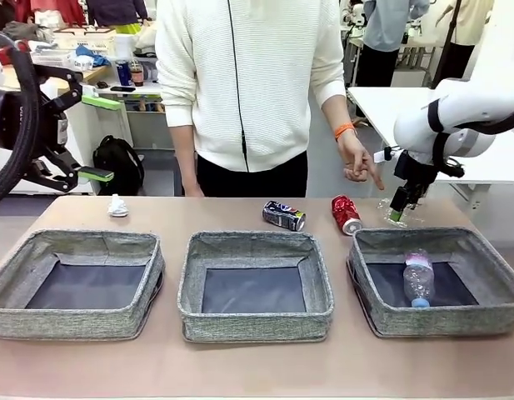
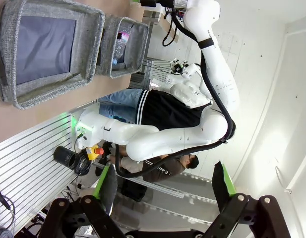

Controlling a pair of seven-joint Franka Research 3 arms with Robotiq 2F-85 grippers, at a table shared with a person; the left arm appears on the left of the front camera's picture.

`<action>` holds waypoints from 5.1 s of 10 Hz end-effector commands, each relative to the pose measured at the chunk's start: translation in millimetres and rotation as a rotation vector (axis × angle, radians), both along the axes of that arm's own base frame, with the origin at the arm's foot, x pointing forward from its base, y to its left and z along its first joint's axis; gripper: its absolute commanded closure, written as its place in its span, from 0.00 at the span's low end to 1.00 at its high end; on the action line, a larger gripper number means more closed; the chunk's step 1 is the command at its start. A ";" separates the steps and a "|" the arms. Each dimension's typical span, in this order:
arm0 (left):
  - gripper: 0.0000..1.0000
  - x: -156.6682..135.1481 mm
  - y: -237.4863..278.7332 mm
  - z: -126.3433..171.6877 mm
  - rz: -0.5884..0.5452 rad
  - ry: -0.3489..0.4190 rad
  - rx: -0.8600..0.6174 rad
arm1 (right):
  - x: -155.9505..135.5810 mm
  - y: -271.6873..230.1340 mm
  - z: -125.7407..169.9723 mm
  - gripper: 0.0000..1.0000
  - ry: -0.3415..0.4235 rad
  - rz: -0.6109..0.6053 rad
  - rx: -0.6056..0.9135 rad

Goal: Sort the waste into the appropriate baskets.
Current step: Pick up the waste item pointed out by the person.

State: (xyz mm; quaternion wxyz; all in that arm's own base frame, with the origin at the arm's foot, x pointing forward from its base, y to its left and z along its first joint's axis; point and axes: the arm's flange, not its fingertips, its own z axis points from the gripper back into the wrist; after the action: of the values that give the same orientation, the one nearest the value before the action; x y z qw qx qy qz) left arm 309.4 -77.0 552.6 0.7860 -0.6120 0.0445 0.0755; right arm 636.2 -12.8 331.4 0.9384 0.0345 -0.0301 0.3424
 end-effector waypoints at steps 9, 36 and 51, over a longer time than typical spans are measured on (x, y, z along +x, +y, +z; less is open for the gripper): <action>0.00 0.0 -2.0 3.1 0.006 0.009 -0.020 | 3.1 -0.7 -3.6 0.32 0.065 -0.021 -0.013; 0.00 0.0 -2.0 3.1 0.006 0.009 -0.020 | -223.0 85.7 329.1 0.80 -0.109 -0.889 -0.181; 0.00 0.0 -2.0 3.1 0.006 0.009 -0.020 | -224.5 371.3 434.2 0.80 -0.007 -0.511 -0.049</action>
State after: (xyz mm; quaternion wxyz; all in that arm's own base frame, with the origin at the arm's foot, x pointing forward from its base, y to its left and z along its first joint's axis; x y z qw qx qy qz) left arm 309.5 -77.3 552.6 0.7869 -0.6108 0.0438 0.0761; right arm 405.1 350.8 750.8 0.9920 0.0121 -0.0392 0.1193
